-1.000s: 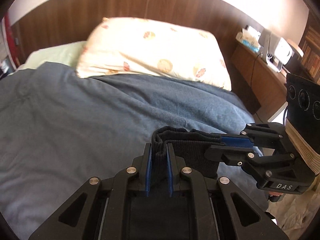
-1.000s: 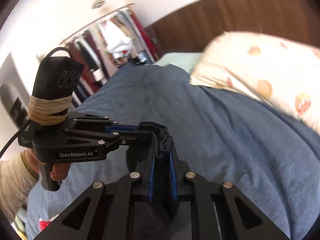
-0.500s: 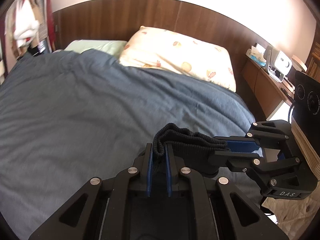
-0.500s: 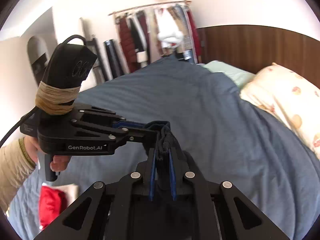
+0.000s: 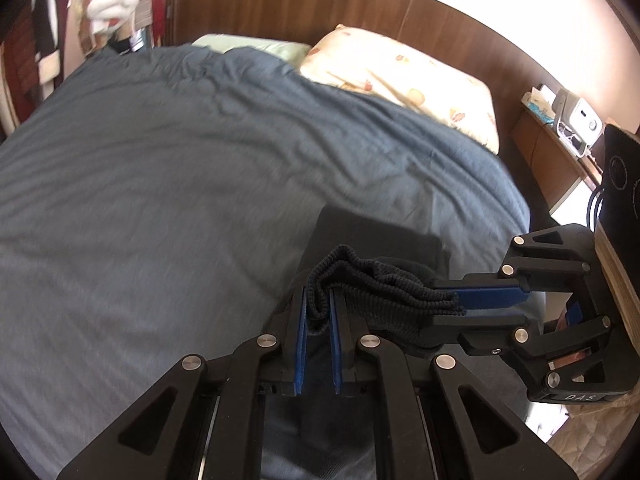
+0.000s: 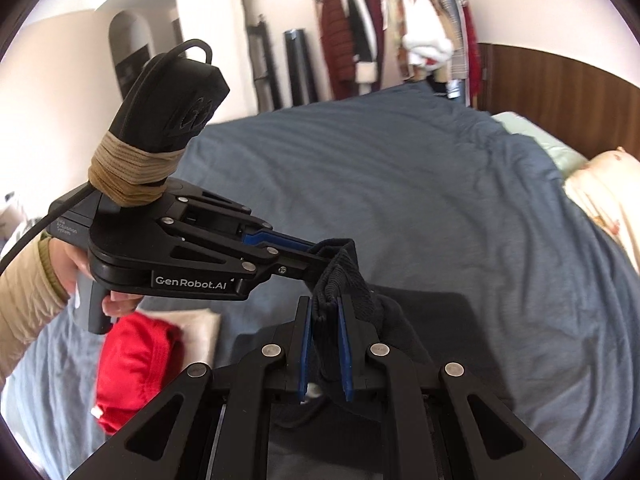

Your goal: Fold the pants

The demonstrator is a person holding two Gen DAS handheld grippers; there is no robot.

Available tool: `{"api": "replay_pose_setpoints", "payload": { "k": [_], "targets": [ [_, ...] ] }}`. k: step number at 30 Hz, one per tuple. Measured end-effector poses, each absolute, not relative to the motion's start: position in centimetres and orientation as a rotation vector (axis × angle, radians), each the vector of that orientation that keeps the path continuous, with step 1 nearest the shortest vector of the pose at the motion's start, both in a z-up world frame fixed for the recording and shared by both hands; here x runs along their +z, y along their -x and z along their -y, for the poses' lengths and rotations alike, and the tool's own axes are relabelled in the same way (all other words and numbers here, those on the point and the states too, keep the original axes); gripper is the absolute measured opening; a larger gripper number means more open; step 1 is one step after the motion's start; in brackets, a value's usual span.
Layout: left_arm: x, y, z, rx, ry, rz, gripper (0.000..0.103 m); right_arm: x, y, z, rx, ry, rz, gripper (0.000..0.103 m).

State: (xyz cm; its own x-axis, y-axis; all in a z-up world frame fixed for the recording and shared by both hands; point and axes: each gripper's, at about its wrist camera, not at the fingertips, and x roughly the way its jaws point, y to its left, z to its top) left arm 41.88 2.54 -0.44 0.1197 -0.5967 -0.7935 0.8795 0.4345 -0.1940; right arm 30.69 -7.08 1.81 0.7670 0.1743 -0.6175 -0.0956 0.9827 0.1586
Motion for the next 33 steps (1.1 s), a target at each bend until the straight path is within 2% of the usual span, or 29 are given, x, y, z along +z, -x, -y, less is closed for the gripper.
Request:
{"api": "replay_pose_setpoints", "payload": {
  "k": [9, 13, 21, 24, 27, 29, 31, 33],
  "targets": [
    [-5.4, -41.9, -6.6, -1.060, -0.358, -1.038, 0.010, -2.1, -32.2, 2.8, 0.227, -0.100, -0.794, 0.014],
    [-6.7, -41.4, -8.0, -1.031, -0.380, -1.061, 0.006, -4.0, -32.4, 1.5, 0.255, -0.091, -0.837, 0.014],
    [-8.0, -41.1, -10.5, -0.944, -0.367, -1.132, 0.007, -6.5, -31.7, -0.5, 0.317, -0.094, -0.923, 0.014],
    [-8.0, -41.3, -11.9, -0.846, -0.365, -1.122, 0.013, -7.0, -31.6, -0.5, 0.325, -0.113, -0.945, 0.014],
    [-7.7, -41.7, -13.3, -0.789, -0.275, -1.143, 0.014, -7.7, -31.6, -0.7, 0.329, -0.108, -0.965, 0.014],
    [-7.3, -41.3, -13.6, -0.773, -0.228, -1.144, 0.019, -7.9, -31.4, -0.8, 0.331, -0.110, -0.973, 0.014],
    [-7.2, -40.7, -13.5, -0.786, -0.174, -1.158, 0.030, -8.3, -31.1, -1.1, 0.342, -0.101, -0.981, 0.014],
    [-7.4, -40.3, -13.2, -0.784, -0.123, -1.171, 0.032, -8.9, -31.0, -1.5, 0.360, -0.087, -0.998, 0.017]
  ]
}}
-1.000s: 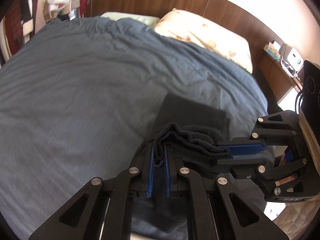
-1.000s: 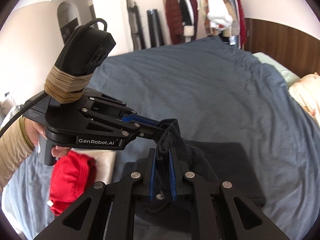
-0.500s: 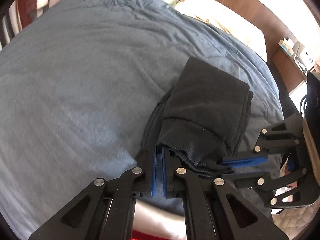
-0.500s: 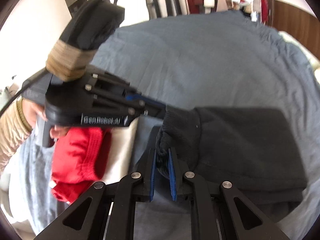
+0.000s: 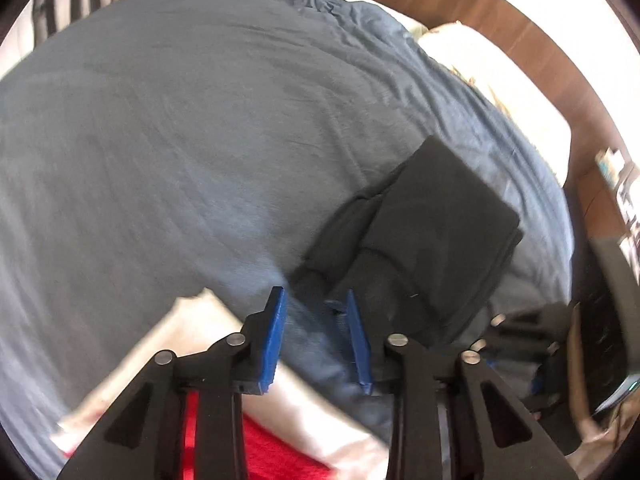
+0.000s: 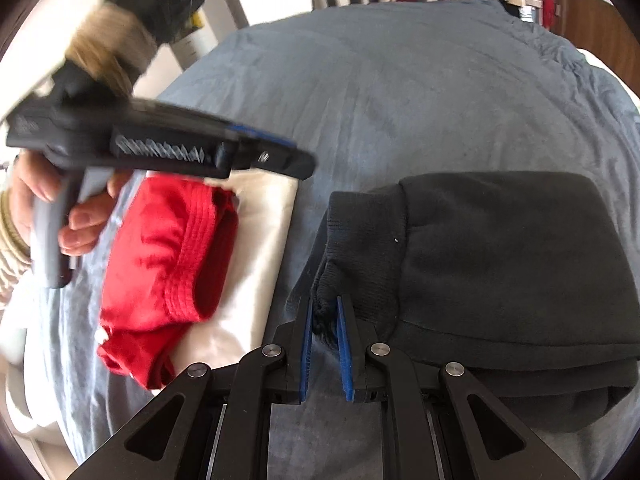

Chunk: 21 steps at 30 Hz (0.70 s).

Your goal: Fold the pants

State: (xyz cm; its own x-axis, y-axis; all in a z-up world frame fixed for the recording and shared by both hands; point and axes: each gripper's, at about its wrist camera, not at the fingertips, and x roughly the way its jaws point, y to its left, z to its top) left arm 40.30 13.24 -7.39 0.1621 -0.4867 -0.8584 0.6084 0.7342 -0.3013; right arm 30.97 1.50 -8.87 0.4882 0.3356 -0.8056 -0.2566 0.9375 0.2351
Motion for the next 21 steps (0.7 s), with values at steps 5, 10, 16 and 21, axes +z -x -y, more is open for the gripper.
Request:
{"api": "replay_pose_setpoints", "payload": {
  "k": [5, 10, 16, 21],
  "targets": [
    [-8.3, -39.3, -12.6, -0.734, -0.038, -1.194, 0.032, -9.4, -29.5, -2.0, 0.466, -0.118, -1.026, 0.027],
    [-7.2, -37.0, -11.4, -0.609, -0.051, -1.125, 0.035, -8.1, -27.3, -0.6, 0.483, -0.101, -1.017, 0.027],
    [-5.4, -33.7, -9.6, -0.507, 0.092, -1.028, 0.041, -4.8, -27.8, 6.6, 0.268, -0.146, -0.912, 0.038],
    [-5.6, -32.4, -6.1, -0.424, 0.037, -0.980, 0.041, -5.2, -29.7, 10.9, 0.099, -0.129, -0.884, 0.038]
  ]
}}
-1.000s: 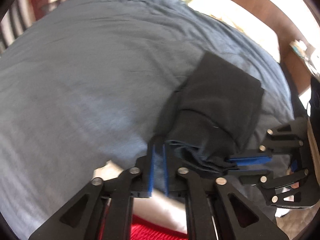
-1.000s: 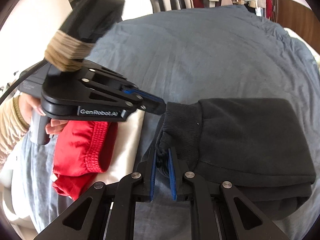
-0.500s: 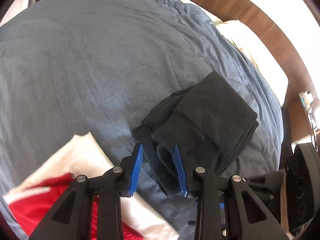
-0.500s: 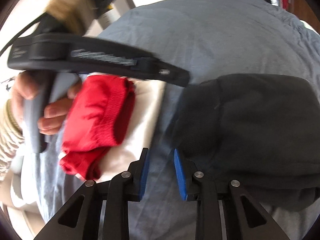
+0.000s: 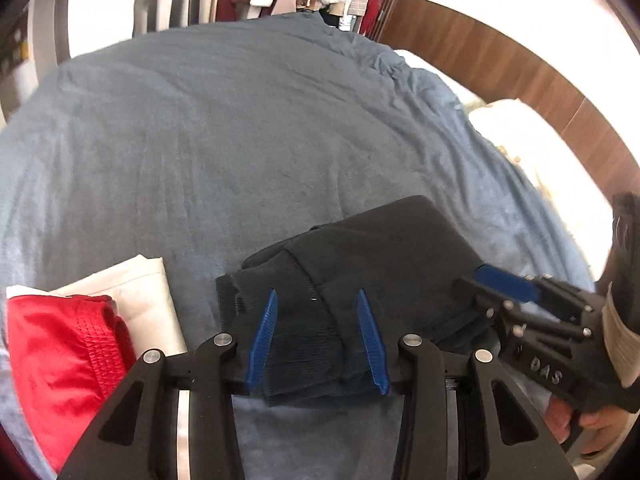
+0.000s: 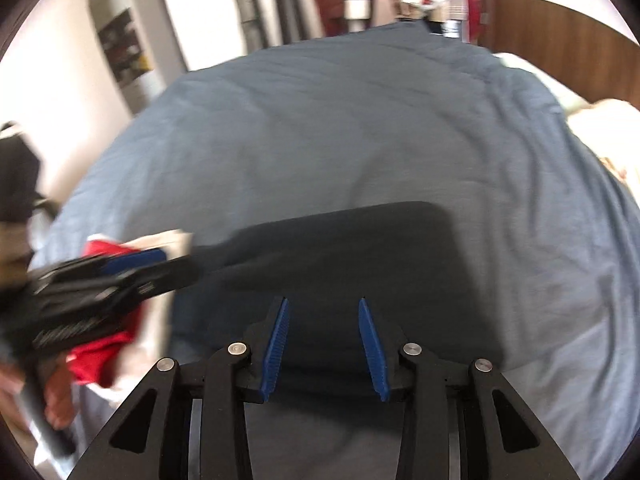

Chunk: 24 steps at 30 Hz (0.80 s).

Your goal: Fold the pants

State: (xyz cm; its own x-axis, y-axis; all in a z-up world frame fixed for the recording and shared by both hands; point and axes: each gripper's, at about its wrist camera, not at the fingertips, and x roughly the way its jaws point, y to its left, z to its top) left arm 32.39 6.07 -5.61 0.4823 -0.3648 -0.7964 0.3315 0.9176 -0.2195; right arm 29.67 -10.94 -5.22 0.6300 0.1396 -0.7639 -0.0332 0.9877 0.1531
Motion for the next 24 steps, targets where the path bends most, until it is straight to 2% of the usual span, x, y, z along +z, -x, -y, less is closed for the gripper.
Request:
{"api": "replay_pose_setpoints", "payload": {
  "k": [10, 11, 13, 17, 19, 20, 21, 23, 24],
  "targets": [
    [-10.9, -31.9, -5.5, -0.328, -0.008, -1.098, 0.047, -9.5, -29.8, 15.9, -0.007, -0.146, -1.012, 0.038],
    [-11.1, -31.8, -5.6, -0.322, 0.001, -1.100, 0.049, -9.8, -29.6, 15.8, -0.006, -0.138, -1.018, 0.038],
    [-11.5, -31.8, -6.1, -0.270, 0.020, -1.115, 0.073, -10.0, -29.2, 15.5, 0.003, -0.138, -1.025, 0.038],
    [-10.4, -31.5, -7.5, -0.265, 0.154, -1.144, 0.073, -9.4, -28.7, 16.7, 0.030, -0.228, -1.045, 0.041],
    [-8.5, -30.9, -7.5, -0.242, 0.138, -1.096, 0.072, -8.9, -28.0, 17.4, 0.040, -0.263, -1.049, 0.042],
    [-7.8, -30.7, -7.5, -0.224, 0.114, -1.073, 0.073, -8.0, -27.8, 17.8, 0.032, -0.265, -1.039, 0.050],
    [-6.8, -30.5, -7.2, -0.199, 0.066, -1.029, 0.075, -7.3, -27.7, 18.0, 0.021, -0.258, -1.026, 0.062],
    [-5.9, -30.6, -6.7, -0.186, 0.016, -0.974, 0.081, -5.1, -27.3, 18.6, -0.022, -0.227, -0.953, 0.075],
    [-5.8, -30.9, -6.6, -0.188, 0.007, -0.958, 0.082, -4.5, -27.2, 18.9, -0.038, -0.215, -0.921, 0.078]
  ]
}}
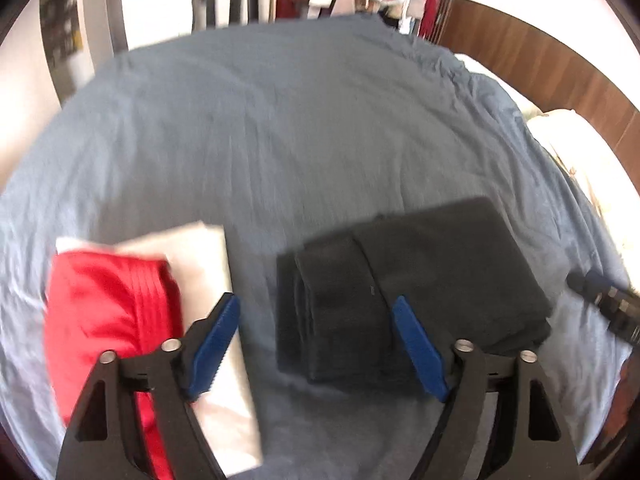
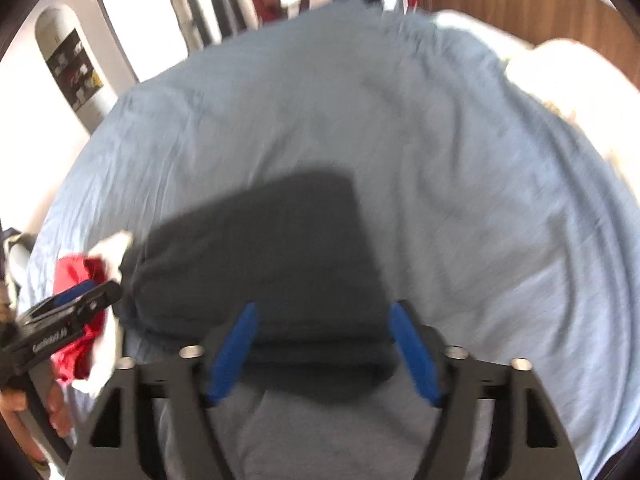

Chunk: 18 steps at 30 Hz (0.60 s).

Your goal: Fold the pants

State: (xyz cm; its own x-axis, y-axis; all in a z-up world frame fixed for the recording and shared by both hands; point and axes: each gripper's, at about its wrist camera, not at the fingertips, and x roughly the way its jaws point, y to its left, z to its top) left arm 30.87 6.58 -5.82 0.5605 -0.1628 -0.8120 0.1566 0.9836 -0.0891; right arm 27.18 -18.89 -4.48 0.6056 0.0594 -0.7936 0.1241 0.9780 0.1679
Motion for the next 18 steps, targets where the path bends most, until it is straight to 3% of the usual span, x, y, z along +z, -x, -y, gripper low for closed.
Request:
{"api": "replay_pose_setpoints", "payload": {
  "k": [4, 18],
  "targets": [
    [-6.8, -32.8, -6.8, -0.199, 0.017, -0.982, 0.082, -3.3, -28.9, 19.4, -0.073, -0.136, -0.841, 0.080],
    [-10.4, -35.7, -6.7, -0.182, 0.061, -1.079, 0.086, -7.9, -34.4, 20.5, 0.012, -0.253, -0.935, 0.080]
  ]
}}
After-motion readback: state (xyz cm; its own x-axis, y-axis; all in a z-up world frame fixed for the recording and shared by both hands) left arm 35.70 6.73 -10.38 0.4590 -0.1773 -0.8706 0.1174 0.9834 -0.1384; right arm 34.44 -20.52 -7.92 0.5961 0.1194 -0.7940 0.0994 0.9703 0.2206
